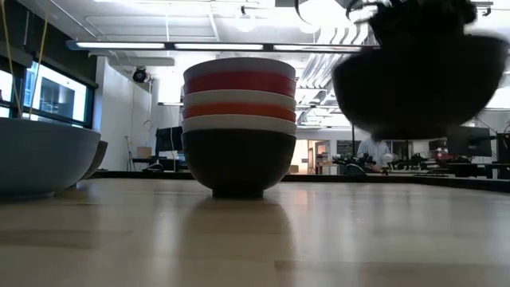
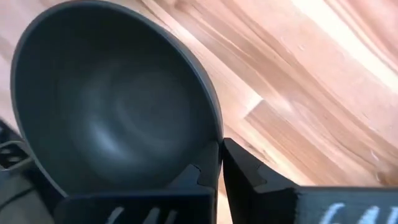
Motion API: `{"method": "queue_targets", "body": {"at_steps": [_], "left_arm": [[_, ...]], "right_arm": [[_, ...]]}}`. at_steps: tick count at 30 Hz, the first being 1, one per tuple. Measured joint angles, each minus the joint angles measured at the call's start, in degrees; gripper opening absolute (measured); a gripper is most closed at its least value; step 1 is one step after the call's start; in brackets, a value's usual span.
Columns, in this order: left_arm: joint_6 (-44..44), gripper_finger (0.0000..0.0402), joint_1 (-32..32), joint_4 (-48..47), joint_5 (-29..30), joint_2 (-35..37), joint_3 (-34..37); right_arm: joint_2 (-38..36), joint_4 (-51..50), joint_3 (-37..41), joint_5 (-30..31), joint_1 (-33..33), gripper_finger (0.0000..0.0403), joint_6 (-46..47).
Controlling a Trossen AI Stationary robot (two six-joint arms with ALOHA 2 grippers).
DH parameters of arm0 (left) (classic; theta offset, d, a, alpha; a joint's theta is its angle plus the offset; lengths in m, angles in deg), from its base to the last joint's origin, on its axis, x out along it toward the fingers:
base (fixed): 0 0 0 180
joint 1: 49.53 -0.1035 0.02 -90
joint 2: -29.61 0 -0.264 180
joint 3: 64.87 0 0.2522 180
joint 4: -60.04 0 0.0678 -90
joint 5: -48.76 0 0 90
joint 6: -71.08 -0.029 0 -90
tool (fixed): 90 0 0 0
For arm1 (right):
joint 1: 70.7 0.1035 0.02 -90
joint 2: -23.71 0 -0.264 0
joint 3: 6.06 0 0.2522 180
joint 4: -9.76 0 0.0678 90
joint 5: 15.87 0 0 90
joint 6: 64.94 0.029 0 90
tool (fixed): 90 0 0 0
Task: Nest bowls inside each other
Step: Stack the right black bowl on top of the purple bowl
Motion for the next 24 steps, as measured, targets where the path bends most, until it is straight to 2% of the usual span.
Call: {"method": "queue_targets", "body": {"at_steps": [13,17,24], "left_arm": [[-1.58,0.0188,-0.02,0.01,-0.01,0.0,0.0],[-1.72,0.0188,-0.05,0.0,-0.02,0.0,0.0],[-1.36,0.0188,-0.05,0.0,0.0,0.0,0.02]], "right_arm": [[1.7,-8.02,-20.44,0.01,-4.95,0.0,2.4],[6.12,-12.22,-27.56,-1.62,-7.58,0.0,0.73],[17.96,-16.22,-41.86,-3.58,-11.59,0.0,-8.36]]}}
